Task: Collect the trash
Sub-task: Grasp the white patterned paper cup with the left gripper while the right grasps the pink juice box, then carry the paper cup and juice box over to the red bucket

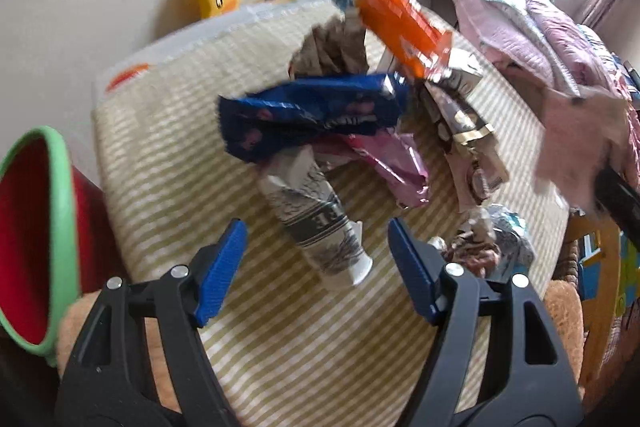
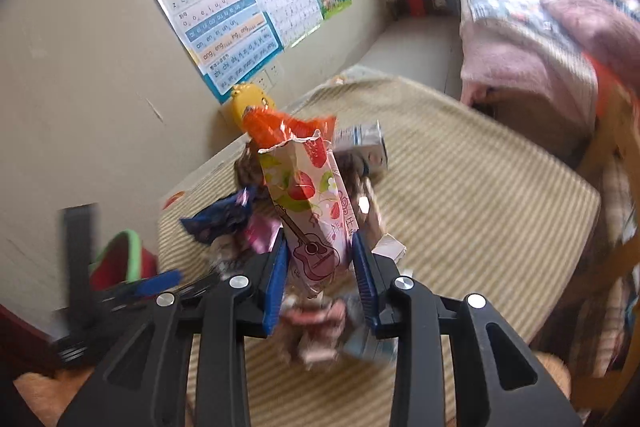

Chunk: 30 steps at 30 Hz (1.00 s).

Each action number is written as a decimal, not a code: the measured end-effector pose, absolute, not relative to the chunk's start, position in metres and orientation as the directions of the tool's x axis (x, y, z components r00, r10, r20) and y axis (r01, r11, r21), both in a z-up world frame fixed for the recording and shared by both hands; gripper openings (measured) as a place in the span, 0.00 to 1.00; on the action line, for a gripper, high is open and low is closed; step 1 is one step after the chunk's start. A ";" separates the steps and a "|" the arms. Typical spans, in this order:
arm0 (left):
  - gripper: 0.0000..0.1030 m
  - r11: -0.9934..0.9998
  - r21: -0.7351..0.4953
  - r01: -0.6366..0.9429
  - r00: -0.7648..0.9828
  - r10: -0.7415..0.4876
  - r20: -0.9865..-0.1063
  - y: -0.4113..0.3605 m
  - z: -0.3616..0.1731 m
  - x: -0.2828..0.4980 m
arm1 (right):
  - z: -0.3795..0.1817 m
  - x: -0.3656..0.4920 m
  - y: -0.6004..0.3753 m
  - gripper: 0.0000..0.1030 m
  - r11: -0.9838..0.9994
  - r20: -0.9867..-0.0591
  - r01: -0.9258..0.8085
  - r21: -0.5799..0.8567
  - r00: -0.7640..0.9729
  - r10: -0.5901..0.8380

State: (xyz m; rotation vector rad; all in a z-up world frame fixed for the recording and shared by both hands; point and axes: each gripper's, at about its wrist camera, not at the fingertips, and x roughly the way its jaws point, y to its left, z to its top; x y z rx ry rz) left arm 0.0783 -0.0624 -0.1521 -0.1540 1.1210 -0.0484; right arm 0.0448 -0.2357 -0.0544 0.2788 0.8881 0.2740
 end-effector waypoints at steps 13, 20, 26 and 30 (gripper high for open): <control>0.39 0.974 -0.214 -0.073 0.414 -0.165 -0.895 -0.049 -0.158 0.069 | -0.051 0.035 -0.240 0.30 0.916 -0.700 -0.099 0.389 0.614 0.364; 0.39 0.976 -0.216 -0.037 0.494 -0.170 -0.853 -0.041 -0.118 0.042 | -0.041 0.029 -0.231 0.30 0.914 -0.685 -0.117 0.388 0.627 0.371; 0.39 0.983 -0.182 -0.012 0.573 -0.142 -0.807 -0.035 -0.086 0.030 | -0.029 0.024 -0.224 0.30 0.918 -0.671 -0.131 0.374 0.645 0.365; 0.39 0.991 -0.137 -0.002 0.617 -0.107 -0.779 -0.035 -0.074 0.024 | -0.024 0.021 -0.219 0.30 0.923 -0.670 -0.133 0.360 0.652 0.355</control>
